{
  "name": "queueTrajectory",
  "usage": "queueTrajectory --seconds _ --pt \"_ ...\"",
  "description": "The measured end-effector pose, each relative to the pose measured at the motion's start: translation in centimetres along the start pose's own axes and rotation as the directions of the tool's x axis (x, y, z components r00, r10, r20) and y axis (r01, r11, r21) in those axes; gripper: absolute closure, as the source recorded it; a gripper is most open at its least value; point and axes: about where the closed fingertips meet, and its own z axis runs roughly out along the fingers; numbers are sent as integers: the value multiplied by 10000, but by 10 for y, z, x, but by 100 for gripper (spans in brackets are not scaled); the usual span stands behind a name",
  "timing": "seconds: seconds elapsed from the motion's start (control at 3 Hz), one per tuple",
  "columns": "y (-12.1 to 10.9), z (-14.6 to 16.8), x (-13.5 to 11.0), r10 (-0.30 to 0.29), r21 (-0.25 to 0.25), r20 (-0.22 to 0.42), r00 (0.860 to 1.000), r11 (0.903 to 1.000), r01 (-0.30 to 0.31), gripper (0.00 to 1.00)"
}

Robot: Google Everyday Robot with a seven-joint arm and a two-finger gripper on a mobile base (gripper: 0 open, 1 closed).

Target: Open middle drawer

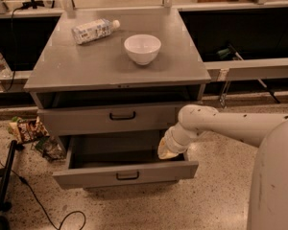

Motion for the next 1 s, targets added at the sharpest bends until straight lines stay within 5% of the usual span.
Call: queueTrajectory --seconds 1.0 --pt "-32 70 -32 -645 1377 934 9935 9891 512 100"
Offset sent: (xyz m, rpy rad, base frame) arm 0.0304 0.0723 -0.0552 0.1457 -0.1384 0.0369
